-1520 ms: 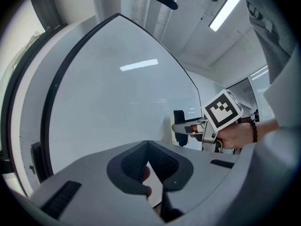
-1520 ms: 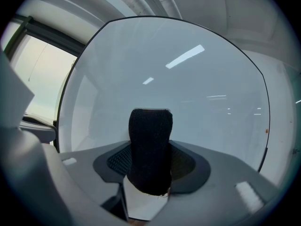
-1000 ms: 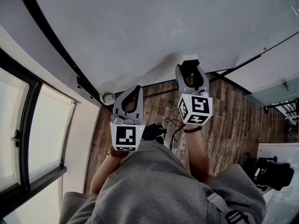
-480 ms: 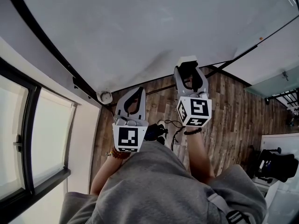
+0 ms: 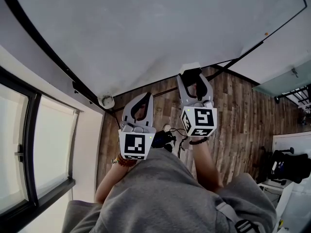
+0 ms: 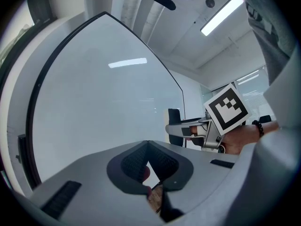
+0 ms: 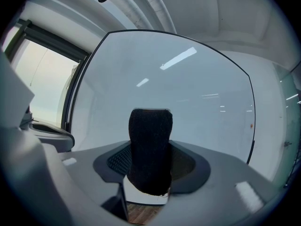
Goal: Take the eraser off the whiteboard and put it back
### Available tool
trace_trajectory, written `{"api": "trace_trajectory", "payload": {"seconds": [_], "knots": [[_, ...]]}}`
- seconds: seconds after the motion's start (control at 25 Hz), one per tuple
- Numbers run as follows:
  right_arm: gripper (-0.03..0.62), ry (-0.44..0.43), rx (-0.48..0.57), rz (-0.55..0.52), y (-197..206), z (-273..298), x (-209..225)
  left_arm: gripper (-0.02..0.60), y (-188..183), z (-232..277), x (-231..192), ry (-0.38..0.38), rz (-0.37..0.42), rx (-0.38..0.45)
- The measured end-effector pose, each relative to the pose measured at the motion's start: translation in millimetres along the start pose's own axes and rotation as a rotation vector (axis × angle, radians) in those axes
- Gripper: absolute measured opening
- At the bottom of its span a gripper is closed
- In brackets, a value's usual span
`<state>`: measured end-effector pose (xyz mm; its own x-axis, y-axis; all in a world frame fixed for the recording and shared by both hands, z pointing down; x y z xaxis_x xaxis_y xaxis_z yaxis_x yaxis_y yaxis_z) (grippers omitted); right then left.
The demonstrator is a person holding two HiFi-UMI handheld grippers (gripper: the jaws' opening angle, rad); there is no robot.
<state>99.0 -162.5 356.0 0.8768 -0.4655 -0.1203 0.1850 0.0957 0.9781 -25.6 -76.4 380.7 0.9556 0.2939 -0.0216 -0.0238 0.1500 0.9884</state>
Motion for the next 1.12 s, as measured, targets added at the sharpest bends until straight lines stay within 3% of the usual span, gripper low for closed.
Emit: {"api": "trace_trajectory", "payload": {"seconds": [1.12], "knots": [[0.233, 0.099, -0.018, 0.064, 19.9, -56.5, 13.4, 0.006, 2.1, 1.6, 33.8, 0.118, 0.005, -0.001]]}}
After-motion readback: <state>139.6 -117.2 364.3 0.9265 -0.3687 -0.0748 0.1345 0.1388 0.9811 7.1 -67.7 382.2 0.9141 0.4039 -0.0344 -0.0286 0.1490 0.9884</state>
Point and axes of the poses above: the fingertips, and each gripper's own axes: z forward along the fingers, x to its right, y out of its underside, the point moved 2 cm from there along -z, backward along the fingers, and after that the axes turned 7 degrees about -x, right-handed, at the moved point
